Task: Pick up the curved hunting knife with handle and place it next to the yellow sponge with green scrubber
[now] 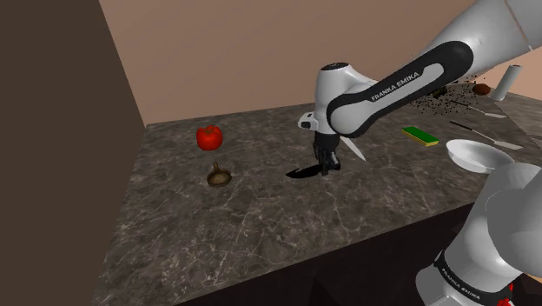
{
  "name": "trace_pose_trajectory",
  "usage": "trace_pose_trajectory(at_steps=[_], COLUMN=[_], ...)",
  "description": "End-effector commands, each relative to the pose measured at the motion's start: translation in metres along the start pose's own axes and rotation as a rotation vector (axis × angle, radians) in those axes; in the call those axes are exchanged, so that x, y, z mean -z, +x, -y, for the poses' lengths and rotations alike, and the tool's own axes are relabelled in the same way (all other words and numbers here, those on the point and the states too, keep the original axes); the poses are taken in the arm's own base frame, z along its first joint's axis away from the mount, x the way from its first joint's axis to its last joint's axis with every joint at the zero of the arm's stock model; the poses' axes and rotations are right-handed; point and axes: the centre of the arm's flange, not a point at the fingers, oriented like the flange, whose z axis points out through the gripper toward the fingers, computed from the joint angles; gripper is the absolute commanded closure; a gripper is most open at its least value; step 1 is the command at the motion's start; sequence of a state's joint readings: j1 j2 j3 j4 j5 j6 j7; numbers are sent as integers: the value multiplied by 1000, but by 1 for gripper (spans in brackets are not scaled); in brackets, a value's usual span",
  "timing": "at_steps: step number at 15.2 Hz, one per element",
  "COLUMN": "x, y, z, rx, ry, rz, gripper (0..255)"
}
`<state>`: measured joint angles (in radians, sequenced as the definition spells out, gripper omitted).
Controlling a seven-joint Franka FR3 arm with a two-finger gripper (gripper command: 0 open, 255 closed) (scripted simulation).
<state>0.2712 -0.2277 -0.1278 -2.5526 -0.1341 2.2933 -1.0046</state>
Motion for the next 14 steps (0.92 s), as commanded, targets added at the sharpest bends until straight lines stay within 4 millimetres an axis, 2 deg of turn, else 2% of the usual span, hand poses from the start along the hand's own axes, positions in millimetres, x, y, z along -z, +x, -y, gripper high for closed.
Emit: trace_pose_trajectory(at_steps=[1,14], x=[11,79], y=[0,-5], z=[0,0], rx=[0,0], ry=[1,1], rz=[0,0], gripper=[255,255])
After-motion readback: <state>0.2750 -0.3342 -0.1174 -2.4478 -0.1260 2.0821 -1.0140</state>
